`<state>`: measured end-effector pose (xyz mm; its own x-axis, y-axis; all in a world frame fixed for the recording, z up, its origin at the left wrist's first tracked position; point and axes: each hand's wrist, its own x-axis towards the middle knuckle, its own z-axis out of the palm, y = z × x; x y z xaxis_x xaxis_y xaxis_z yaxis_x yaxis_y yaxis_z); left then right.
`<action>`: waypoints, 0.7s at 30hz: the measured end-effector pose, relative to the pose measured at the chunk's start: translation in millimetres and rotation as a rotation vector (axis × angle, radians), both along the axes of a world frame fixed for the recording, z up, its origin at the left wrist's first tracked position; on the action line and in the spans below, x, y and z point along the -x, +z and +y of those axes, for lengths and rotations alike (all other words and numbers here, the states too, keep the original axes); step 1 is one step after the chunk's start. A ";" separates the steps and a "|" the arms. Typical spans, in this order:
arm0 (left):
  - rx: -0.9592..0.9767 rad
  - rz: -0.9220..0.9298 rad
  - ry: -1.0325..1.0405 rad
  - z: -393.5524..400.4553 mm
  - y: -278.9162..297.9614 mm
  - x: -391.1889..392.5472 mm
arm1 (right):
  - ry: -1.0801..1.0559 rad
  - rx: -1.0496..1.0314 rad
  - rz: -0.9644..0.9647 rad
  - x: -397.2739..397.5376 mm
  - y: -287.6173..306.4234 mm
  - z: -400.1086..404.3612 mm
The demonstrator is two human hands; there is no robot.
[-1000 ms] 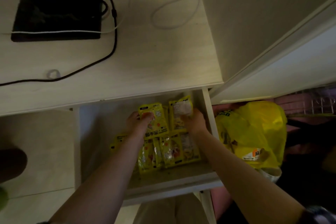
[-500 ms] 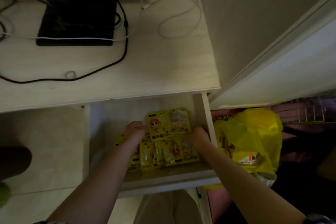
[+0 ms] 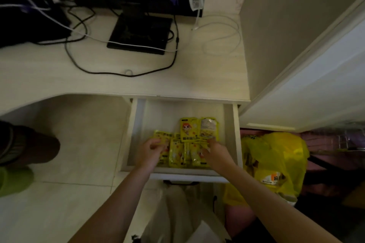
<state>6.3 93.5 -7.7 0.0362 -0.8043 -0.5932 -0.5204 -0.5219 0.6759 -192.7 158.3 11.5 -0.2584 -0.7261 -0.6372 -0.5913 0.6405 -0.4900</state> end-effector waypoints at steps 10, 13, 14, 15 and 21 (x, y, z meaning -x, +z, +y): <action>0.208 -0.125 -0.010 67.7 37.9 -94.9 | 0.450 0.094 0.152 -104.9 36.8 11.5; 0.248 -0.162 0.017 84.7 44.8 -133.2 | 0.511 0.106 0.151 -147.8 43.0 16.2; 0.258 -0.173 0.024 90.3 48.1 -146.8 | 0.524 0.119 0.142 -164.1 44.3 18.6; 0.266 -0.180 0.034 96.0 51.3 -160.9 | 0.533 0.130 0.126 -181.1 46.4 21.1; 0.297 -0.301 0.041 118.9 62.3 -258.0 | 0.660 0.136 0.057 -286.0 45.2 25.6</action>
